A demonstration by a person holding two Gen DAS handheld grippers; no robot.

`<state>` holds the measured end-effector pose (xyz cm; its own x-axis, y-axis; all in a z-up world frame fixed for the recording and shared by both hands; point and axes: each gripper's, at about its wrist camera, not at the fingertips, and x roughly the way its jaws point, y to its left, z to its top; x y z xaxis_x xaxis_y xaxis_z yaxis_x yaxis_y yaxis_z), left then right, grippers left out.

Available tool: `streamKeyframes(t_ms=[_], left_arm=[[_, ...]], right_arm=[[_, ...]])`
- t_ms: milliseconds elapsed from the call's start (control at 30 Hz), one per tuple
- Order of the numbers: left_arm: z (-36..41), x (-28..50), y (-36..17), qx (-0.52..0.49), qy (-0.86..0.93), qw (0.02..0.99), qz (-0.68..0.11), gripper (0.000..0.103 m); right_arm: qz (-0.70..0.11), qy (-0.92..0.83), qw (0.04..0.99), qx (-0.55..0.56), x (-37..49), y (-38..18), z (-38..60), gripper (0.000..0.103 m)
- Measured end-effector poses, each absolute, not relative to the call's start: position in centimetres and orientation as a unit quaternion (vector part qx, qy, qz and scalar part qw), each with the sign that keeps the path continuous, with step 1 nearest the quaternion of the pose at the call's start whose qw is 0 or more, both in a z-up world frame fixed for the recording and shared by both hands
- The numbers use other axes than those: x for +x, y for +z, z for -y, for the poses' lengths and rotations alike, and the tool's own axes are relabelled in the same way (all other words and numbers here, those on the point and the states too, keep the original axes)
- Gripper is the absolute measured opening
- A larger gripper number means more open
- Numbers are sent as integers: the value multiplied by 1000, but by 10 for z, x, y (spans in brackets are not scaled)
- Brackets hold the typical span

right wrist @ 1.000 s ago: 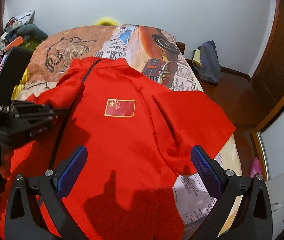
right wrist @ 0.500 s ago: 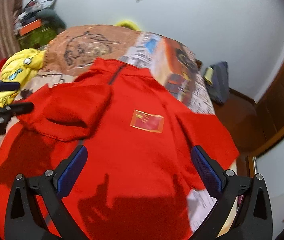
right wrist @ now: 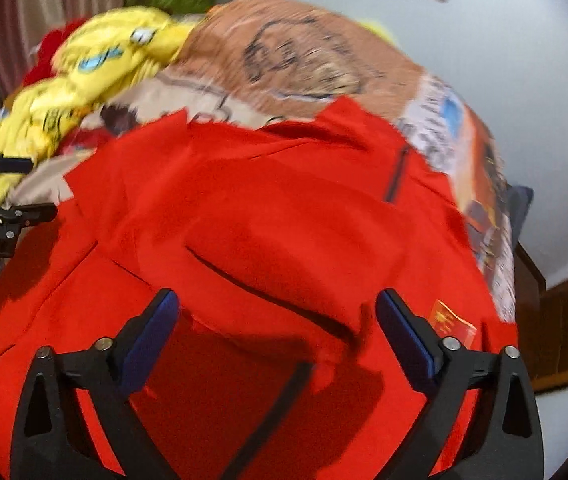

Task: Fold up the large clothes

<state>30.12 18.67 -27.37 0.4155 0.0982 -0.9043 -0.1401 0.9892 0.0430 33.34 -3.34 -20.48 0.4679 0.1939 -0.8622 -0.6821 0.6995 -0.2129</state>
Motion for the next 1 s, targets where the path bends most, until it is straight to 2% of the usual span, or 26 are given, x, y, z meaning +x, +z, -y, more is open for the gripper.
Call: streamKeyframes(t_ms=[100, 167, 300, 367, 400, 433, 467, 533, 567, 600, 633, 833, 1000], left_arm=[[-186, 307, -289, -23, 75, 837, -542, 83], [-187, 311, -291, -31, 75, 842, -533, 83], [-188, 322, -295, -41, 80, 846, -525, 83], [-189, 327, -298, -44, 82, 848, -523, 83], [-190, 330, -300, -46, 85, 848, -521, 83], [-191, 332, -302, -47, 88, 849, -519, 78], [-191, 334, -303, -47, 89, 849, -518, 72], [-189, 337, -307, -41, 92, 847, -522, 42], [-188, 338, -309, -38, 91, 846, -523, 34], [-185, 338, -310, -39, 84, 847, -524, 18], [-184, 339, -310, -41, 78, 848, -523, 9], [-182, 336, -305, -46, 99, 849, -518, 7], [-193, 331, -304, -57, 130, 841, -523, 7]], right_arm=[[-440, 250, 801, -319, 338, -221, 17, 85], [-446, 247, 795, -329, 342, -231, 11, 68], [-428, 260, 802, -325, 345, -235, 8, 56], [-428, 267, 803, -317, 346, -235, 5, 30], [-429, 267, 803, -314, 348, -234, 4, 23], [-429, 264, 805, -314, 350, -235, 1, 13], [-427, 258, 809, -311, 352, -233, 2, 10], [-425, 254, 819, -289, 356, -227, 8, 10], [-424, 250, 826, -275, 358, -222, 12, 9], [-420, 246, 835, -257, 360, -215, 19, 9], [-416, 242, 844, -238, 362, -206, 28, 9], [-384, 209, 890, -129, 372, -149, 101, 7], [-377, 168, 908, -76, 373, -126, 163, 6]])
